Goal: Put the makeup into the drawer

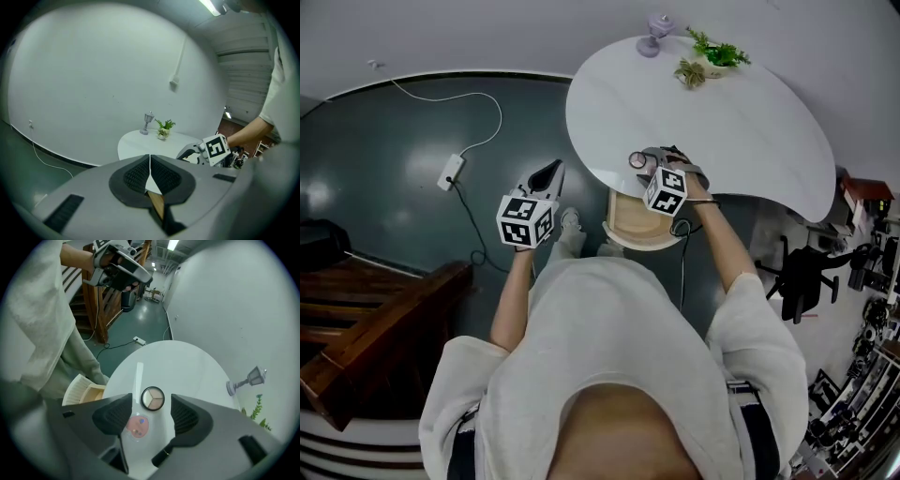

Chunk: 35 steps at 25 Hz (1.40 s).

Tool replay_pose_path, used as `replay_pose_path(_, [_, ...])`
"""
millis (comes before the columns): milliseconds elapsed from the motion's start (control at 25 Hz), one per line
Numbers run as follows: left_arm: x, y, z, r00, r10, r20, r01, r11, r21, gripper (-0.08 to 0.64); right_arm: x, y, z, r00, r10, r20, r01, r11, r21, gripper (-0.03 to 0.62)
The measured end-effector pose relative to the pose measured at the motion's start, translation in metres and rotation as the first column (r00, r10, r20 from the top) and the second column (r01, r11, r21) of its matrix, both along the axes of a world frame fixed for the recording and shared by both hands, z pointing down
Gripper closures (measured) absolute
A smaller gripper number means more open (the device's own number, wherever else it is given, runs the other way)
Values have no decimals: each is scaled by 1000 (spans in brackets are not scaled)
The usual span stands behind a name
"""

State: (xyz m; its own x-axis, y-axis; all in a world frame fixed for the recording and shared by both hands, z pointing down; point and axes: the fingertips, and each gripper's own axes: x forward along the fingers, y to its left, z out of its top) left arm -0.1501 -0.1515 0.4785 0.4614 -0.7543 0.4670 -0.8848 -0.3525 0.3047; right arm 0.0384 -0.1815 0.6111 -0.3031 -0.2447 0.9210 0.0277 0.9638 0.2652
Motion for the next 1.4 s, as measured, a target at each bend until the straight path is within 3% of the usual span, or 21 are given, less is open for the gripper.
replay_pose_path(640, [-25, 19, 5, 996, -92, 20, 92, 996, -21, 546, -11, -15, 43, 999, 22, -45, -33, 966, -256, 374])
replay_pose_path(880, [-18, 20, 4, 997, -70, 22, 70, 997, -22, 546, -11, -13, 41, 999, 27, -47, -37, 974, -225, 376])
replay_pose_path(1040, [-6, 20, 3, 999, -29, 20, 29, 999, -15, 546, -12, -1, 27, 999, 43, -2, -43, 980, -196, 376])
replay_pose_path(1400, [44, 23, 7, 995, 100, 1, -100, 995, -8, 546, 5, 62, -8, 998, 20, 55, -13, 992, -122, 376])
